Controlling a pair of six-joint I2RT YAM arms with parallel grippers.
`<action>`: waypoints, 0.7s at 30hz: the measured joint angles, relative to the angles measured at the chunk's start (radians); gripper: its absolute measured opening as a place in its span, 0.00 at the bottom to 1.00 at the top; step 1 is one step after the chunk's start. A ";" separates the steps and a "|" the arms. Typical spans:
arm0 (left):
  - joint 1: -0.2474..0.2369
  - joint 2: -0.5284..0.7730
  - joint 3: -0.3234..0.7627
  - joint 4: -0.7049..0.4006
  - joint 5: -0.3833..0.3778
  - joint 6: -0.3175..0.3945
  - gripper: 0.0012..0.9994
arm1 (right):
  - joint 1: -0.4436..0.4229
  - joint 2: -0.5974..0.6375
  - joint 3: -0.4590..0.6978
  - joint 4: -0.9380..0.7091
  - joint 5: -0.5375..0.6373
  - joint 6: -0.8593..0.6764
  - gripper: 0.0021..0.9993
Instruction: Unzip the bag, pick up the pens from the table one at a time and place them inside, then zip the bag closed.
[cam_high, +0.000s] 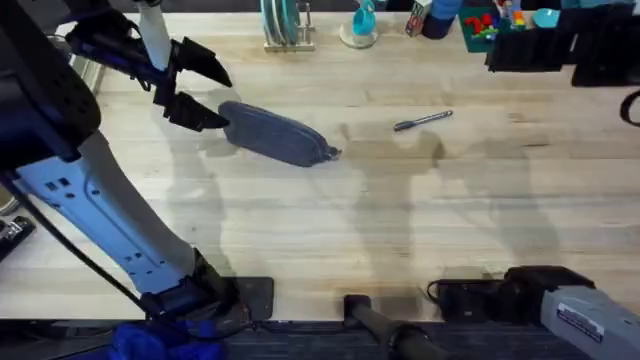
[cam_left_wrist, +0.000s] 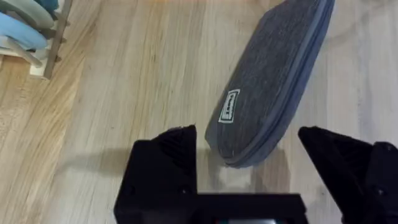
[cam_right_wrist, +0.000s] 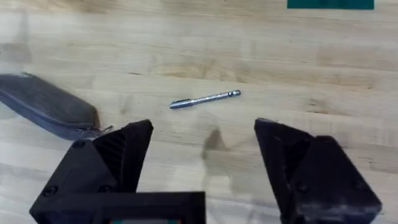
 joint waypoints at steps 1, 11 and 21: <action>0.000 0.000 -0.001 0.000 0.000 0.000 0.99 | 0.000 0.000 0.000 0.000 0.000 0.000 1.00; 0.000 0.000 -0.001 -0.019 0.000 0.000 0.99 | 0.000 0.000 0.000 0.000 0.000 0.000 1.00; 0.000 0.000 -0.001 -0.021 -0.001 0.002 0.23 | 0.000 0.000 0.000 0.000 0.000 0.000 1.00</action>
